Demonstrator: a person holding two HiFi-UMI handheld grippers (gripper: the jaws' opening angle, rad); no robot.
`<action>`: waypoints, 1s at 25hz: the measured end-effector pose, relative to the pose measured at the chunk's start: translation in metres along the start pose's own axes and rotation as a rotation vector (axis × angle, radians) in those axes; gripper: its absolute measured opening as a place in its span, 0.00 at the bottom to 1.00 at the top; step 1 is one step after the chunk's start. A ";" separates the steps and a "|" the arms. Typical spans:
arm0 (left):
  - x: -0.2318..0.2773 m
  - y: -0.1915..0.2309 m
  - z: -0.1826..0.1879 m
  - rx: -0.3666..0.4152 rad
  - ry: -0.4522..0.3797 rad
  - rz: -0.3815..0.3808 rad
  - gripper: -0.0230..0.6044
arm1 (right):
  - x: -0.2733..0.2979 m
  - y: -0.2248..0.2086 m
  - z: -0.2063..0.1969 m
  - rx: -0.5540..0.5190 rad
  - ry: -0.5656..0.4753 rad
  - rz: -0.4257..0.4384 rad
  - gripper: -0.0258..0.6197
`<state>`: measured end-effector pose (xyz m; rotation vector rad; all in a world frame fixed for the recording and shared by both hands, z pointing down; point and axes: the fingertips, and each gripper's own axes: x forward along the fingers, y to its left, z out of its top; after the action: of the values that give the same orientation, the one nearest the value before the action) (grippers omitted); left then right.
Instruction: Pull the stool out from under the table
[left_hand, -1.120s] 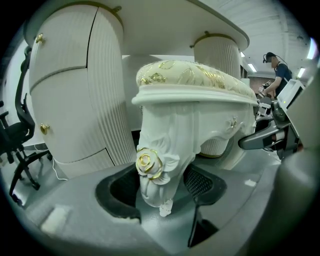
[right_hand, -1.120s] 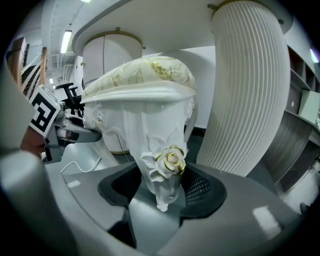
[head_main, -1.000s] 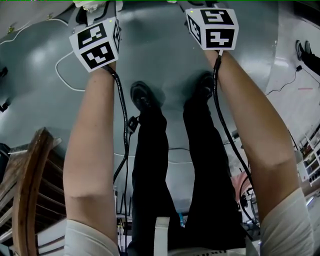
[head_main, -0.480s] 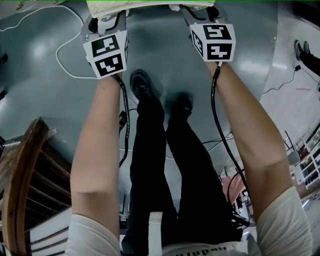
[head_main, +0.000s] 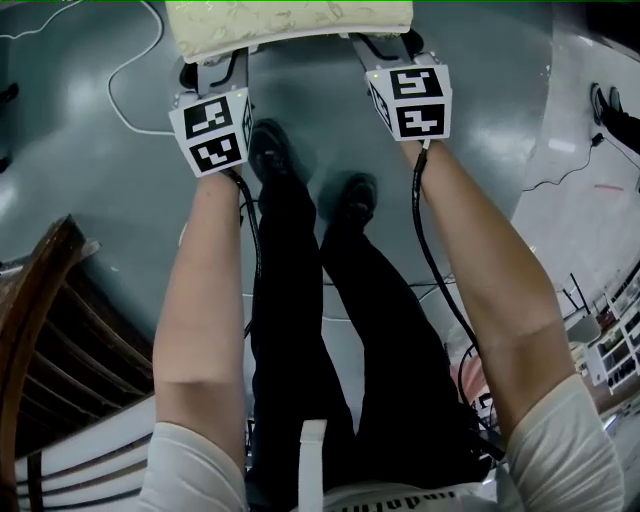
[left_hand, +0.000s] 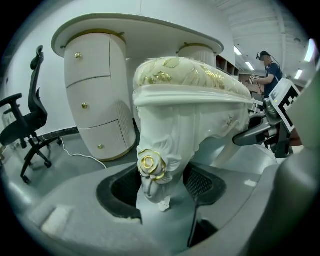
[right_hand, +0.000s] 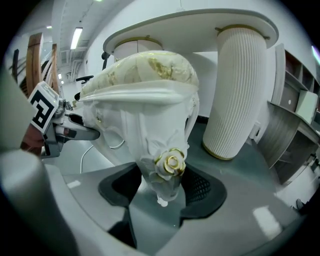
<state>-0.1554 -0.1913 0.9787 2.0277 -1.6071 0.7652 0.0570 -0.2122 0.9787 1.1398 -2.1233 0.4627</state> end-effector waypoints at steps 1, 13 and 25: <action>-0.005 -0.004 -0.006 -0.003 0.002 -0.002 0.45 | -0.005 0.003 -0.005 -0.003 0.004 0.004 0.41; -0.076 -0.034 -0.071 0.020 0.056 -0.049 0.44 | -0.065 0.054 -0.066 0.004 0.042 0.024 0.41; -0.160 -0.065 -0.138 0.012 0.033 -0.041 0.44 | -0.137 0.109 -0.132 0.001 0.012 -0.020 0.41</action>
<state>-0.1408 0.0293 0.9766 2.0400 -1.5413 0.7906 0.0720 0.0062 0.9766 1.1559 -2.0997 0.4605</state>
